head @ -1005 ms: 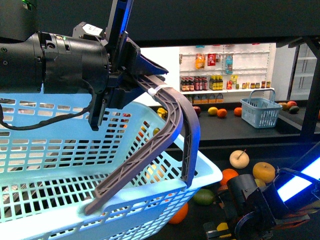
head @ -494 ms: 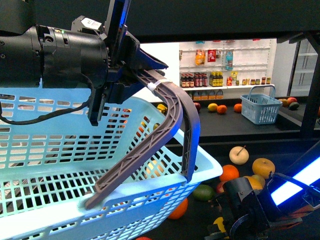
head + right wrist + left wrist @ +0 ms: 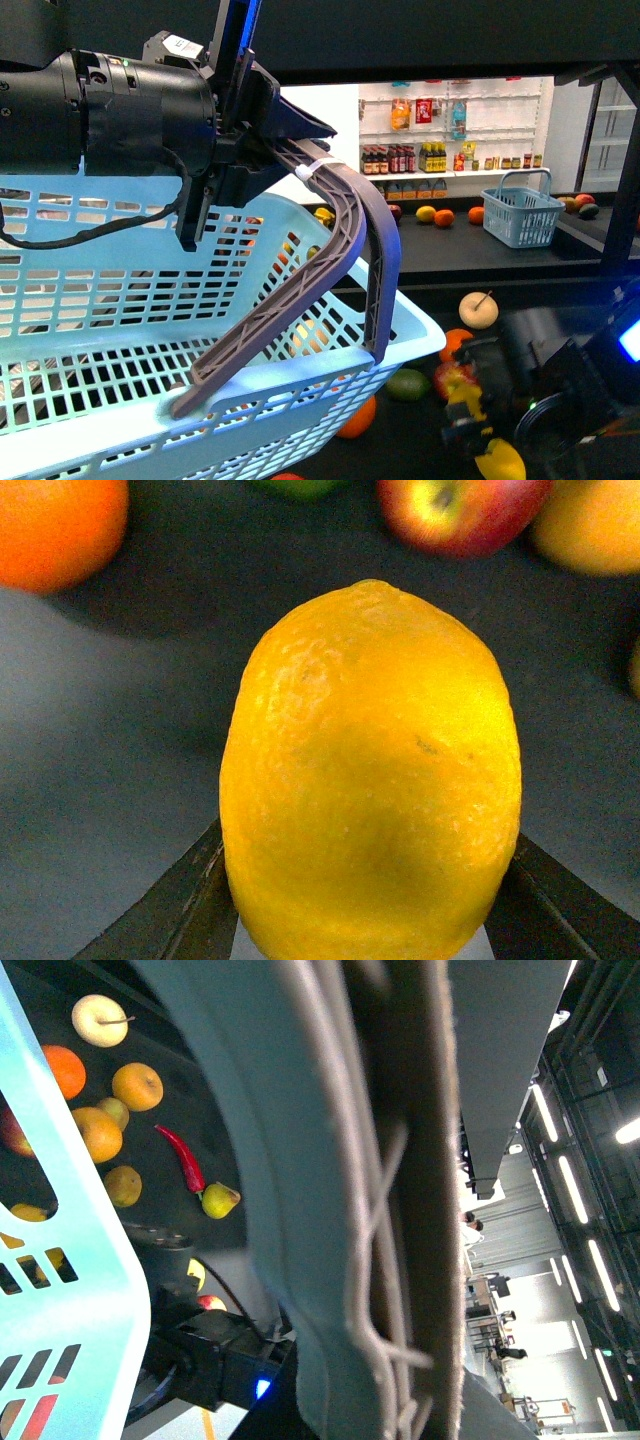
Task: Pick lemon from shelf
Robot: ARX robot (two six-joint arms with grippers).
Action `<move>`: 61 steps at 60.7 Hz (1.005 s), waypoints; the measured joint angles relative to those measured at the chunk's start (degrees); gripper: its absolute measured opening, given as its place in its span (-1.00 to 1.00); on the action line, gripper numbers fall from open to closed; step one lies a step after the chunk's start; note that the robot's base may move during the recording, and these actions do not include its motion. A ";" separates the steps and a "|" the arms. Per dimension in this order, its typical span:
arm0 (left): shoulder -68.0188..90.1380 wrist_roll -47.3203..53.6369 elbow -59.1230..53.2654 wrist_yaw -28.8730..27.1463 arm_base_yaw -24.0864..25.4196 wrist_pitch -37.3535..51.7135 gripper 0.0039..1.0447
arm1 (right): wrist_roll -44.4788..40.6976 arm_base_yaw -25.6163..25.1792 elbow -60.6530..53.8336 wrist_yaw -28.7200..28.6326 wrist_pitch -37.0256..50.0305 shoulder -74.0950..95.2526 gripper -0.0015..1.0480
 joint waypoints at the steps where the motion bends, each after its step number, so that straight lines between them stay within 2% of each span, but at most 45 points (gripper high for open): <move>1: -0.02 0.00 0.00 0.00 0.00 0.00 -0.85 | -0.09 -0.46 -1.29 -0.81 0.48 -2.08 0.09; 8: -0.02 0.00 0.00 0.00 0.00 0.00 -0.85 | 1.20 -3.50 -8.41 -7.93 1.53 -16.63 0.09; 16: 0.00 0.00 0.00 0.02 0.00 0.00 -0.85 | 8.41 -3.89 -10.64 -16.02 0.61 -27.63 0.09; 25: 0.00 0.00 0.00 0.00 0.00 0.00 -0.85 | 15.39 -1.77 -12.52 -22.38 0.76 -35.04 0.09; 34: 0.00 0.00 0.00 0.00 0.00 0.00 -0.85 | 23.02 2.56 -15.10 -27.67 2.19 -39.52 0.09; 42: 0.00 0.00 0.00 0.00 0.00 0.00 -0.85 | 26.67 5.81 -17.16 -29.07 3.34 -40.06 0.09; 61: 0.00 0.00 0.00 0.00 0.00 0.00 -0.85 | 31.91 9.79 -18.40 -29.86 5.90 -36.04 0.09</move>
